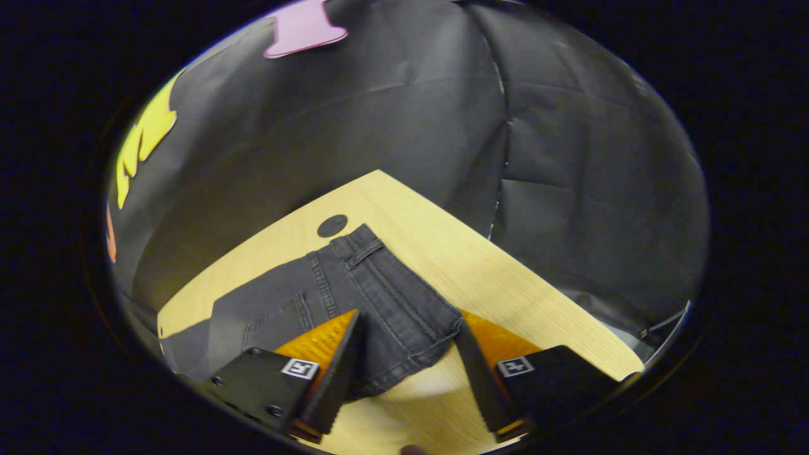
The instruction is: Grasp the waist and the cuffs of the jeans and fold them to make the two legs overlap; first hold the waist and fold one-third of the jeans toward the cuffs, then hold the cuffs and fold the remaining one-third in the same direction to finish folding.
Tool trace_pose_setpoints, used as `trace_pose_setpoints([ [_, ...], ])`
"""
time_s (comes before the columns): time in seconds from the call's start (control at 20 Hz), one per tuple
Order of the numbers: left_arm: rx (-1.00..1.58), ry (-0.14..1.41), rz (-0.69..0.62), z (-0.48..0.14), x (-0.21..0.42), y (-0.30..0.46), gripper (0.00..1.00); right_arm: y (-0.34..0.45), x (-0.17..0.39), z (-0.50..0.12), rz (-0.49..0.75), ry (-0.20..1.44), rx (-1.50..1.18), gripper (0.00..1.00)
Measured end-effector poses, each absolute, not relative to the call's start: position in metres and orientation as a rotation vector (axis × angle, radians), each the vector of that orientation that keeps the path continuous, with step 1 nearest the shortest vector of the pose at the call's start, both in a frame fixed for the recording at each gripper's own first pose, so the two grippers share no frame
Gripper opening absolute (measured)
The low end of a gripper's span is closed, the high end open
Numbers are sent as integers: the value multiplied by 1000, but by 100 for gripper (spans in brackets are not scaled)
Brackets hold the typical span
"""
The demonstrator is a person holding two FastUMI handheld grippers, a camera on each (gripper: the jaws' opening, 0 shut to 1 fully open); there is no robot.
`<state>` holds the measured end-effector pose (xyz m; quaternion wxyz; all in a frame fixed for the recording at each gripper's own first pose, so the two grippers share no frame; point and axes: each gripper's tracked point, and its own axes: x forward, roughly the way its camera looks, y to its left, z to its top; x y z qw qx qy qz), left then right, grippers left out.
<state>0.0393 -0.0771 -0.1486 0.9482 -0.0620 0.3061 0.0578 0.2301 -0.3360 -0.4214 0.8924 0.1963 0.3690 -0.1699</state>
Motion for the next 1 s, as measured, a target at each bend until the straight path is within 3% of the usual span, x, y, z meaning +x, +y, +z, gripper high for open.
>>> trace_pose_setpoints([
  [0.35, -175, 616, 149, -154, 40, -61, 96, -321, 240, -376, -340, 769, 316, 0],
  [0.65, -224, 569, 178, -149, 34, -33, 97, -251, 244, -288, -184, 677, 195, 3],
  [1.0, -276, 521, 277, -144, -2, 36, 97, -49, 237, -201, 105, 560, 73, 2],
])
